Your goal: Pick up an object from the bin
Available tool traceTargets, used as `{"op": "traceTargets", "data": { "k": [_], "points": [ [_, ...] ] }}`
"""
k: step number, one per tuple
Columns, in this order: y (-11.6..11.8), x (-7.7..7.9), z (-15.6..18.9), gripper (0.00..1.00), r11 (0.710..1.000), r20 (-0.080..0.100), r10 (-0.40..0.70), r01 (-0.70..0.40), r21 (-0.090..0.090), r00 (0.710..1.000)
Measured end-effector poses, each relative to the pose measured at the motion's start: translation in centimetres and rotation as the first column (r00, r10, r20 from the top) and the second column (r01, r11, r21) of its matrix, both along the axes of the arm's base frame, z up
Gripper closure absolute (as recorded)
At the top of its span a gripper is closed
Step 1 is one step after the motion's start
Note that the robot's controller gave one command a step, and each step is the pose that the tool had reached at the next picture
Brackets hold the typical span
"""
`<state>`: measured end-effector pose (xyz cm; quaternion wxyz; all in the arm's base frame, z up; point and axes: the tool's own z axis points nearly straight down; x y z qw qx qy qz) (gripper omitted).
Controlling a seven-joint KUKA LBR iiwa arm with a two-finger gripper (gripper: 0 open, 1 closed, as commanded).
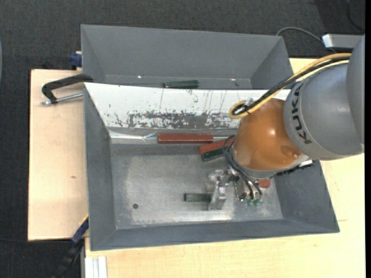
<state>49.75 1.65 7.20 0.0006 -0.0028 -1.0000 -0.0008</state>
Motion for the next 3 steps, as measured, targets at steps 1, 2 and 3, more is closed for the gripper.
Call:
{"op": "traceTargets", "data": {
  "k": [1, 2, 3],
  "points": [
    [-0.4, 1.0, 4.8, 1.0, 0.999, 0.011, 0.046, -0.046, -0.001, 0.999],
    [-1.1, 0.8, 9.8, 1.0, 0.999, -0.001, 0.043, -0.043, -0.001, 0.999],
    [3.0, 0.4, 17.1, 1.0, 1.0, 0.006, 0.015, -0.015, 0.0, 1.0]
  ]
}}
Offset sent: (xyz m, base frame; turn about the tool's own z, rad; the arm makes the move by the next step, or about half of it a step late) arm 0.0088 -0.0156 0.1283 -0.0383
